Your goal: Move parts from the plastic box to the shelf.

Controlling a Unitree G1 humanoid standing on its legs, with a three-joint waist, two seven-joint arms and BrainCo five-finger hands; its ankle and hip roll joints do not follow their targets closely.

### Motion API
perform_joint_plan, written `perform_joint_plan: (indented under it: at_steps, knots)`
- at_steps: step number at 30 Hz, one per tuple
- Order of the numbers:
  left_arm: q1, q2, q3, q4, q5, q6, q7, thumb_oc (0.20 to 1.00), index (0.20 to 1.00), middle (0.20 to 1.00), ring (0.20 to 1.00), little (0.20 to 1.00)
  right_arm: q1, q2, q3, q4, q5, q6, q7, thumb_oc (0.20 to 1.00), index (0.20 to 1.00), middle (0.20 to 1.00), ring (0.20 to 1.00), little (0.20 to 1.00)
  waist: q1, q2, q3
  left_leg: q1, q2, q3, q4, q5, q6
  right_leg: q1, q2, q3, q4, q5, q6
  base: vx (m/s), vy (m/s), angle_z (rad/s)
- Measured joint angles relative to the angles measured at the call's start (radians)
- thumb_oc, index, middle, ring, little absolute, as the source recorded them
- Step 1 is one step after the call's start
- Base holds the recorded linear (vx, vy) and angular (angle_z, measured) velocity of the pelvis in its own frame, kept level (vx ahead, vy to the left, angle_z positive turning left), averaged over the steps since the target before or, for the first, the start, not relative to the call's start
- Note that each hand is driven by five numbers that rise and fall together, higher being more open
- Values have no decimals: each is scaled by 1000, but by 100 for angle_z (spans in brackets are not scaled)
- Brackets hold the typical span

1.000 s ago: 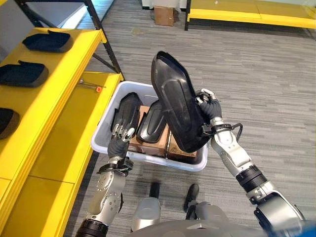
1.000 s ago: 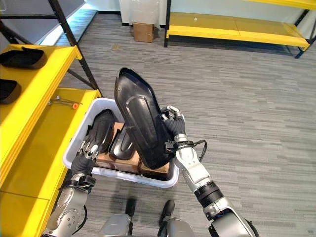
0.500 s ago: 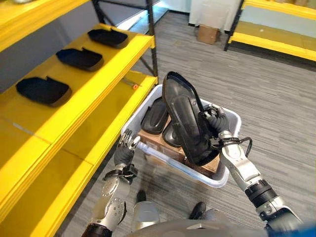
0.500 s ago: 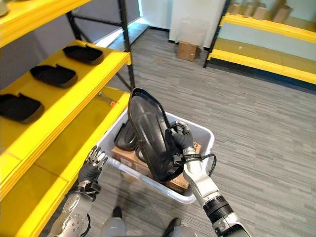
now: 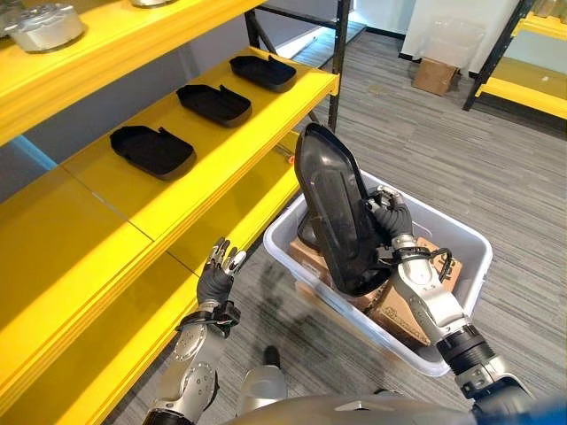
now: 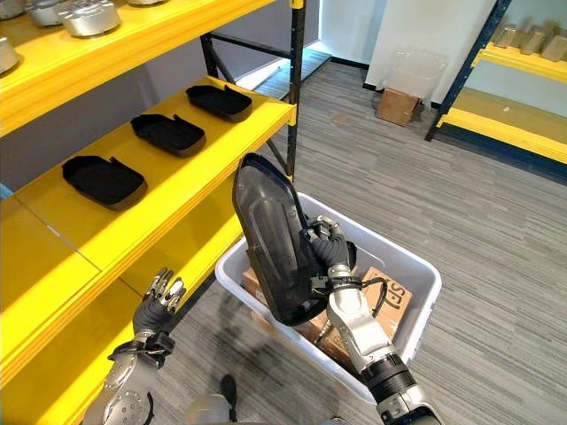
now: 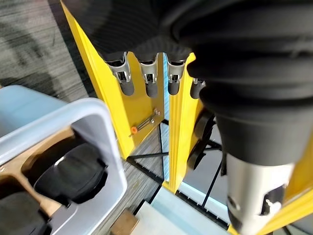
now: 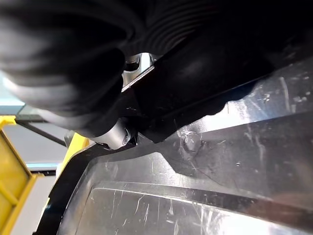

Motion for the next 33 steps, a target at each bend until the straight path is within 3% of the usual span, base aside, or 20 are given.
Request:
perform_joint_plan:
  at_steps: [3, 6, 7, 8, 9, 11, 13, 16, 17, 19, 21, 28, 33]
  knots:
    - [4, -1, 4, 2, 2, -2, 0, 1000, 1000, 1000, 1000, 1000, 1, 27, -25, 0, -1, 10, 0, 200, 200, 200, 200, 200, 15, -9, -9, -74, -40, -38, 74, -34, 24, -6, -48, -38, 38, -5, 20, 16, 262, 47]
    - [2, 15, 1, 3, 15, -2, 0, 1000, 1000, 1000, 1000, 1000, -1, 43, -38, -1, -1, 11, -2, 200, 200, 200, 200, 200, 29, -19, -12, -128, -85, -67, 139, -78, 61, -10, -89, -37, 61, 2, 15, 91, 291, 49]
    - [0, 21, 2, 5, 29, -1, -1, 1000, 1000, 1000, 1000, 1000, 1, 44, -39, -1, -1, 11, -1, 200, 200, 200, 200, 200, 23, -20, -12, -135, -104, -77, 147, -78, 76, -10, -102, -14, 88, 10, 5, 85, 237, 105]
    - [-4, 22, -1, 22, 41, 1, -2, 1000, 1000, 1000, 1000, 1000, 16, 37, -44, -1, 0, 13, -1, 200, 200, 200, 200, 200, -12, -6, -17, -140, -125, -127, 154, -75, 97, -24, -115, 73, 159, 25, -22, 81, 113, 122]
    - [-9, 36, 7, 18, 42, -2, -2, 1000, 1000, 1000, 1000, 1000, 19, 34, -49, -2, 0, 18, 0, 200, 200, 200, 200, 200, -25, -8, -20, -126, -129, -154, 125, -67, 98, -65, -116, 192, 223, 15, -24, 119, 168, 110]
    - [1, 75, 18, 22, 42, -1, 0, 1000, 1000, 1000, 1000, 1000, 14, 42, -39, -5, -1, 18, 9, 200, 200, 200, 200, 200, -11, -15, -22, -107, -134, -180, 83, -39, 118, -117, -60, 307, 220, -32, -11, 111, 138, 45]
    - [-10, 91, 23, 22, 45, -1, 0, 1000, 1000, 1000, 1000, 1000, 24, 41, -35, -11, 1, 15, 23, 200, 200, 200, 200, 200, -66, 11, -11, -83, -126, -276, 24, 8, 130, -160, 148, 502, 210, -108, -44, 100, 72, 107]
    - [-16, 89, 9, 21, 78, 1, -20, 1000, 1000, 1000, 1000, 1000, 38, 37, -35, -10, 2, 15, 29, 200, 200, 200, 200, 200, -80, -4, -6, -56, -152, -320, -18, 33, 127, -274, 262, 529, 187, -105, -56, 73, 9, 72]
    - [-15, 89, 4, 21, 78, 2, -22, 1000, 1000, 1000, 1000, 1000, 39, 38, -35, -9, 3, 12, 30, 200, 200, 200, 200, 200, -82, -10, -7, -54, -160, -326, -25, 34, 125, -294, 278, 526, 169, -98, -51, 88, -10, 38]
    - [-7, 83, -7, 20, 78, 4, -23, 1000, 1000, 1000, 1000, 1000, 40, 35, -34, -8, 11, 9, 31, 200, 200, 200, 200, 200, -88, -22, -5, -52, -184, -353, -30, 31, 121, -300, 297, 547, 108, -32, -81, 80, -21, 41]
    - [6, 67, -14, 21, 75, 10, -25, 1000, 1000, 1000, 1000, 1000, 38, 27, -32, -6, 22, 9, 31, 200, 200, 200, 200, 200, -88, -12, 1, -41, -168, -368, -52, 27, 103, -262, 322, 544, 49, -16, -95, 107, -53, 28]
    - [18, 27, -8, 12, 69, 16, -36, 1000, 1000, 1000, 1000, 1000, 44, -13, -38, -6, 36, 7, 52, 200, 200, 200, 200, 200, -84, -16, 4, 35, -141, -381, -78, 14, 66, -158, 345, 494, -8, -28, -122, 90, -58, 11]
    - [25, 5, 2, 12, 66, 17, -35, 1000, 1000, 1000, 1000, 1000, 48, -11, -60, -6, 43, 7, 52, 200, 200, 200, 200, 200, -86, -14, 5, 46, -151, -399, -74, 24, 47, -110, 345, 455, -55, -15, -143, 39, -68, 27]
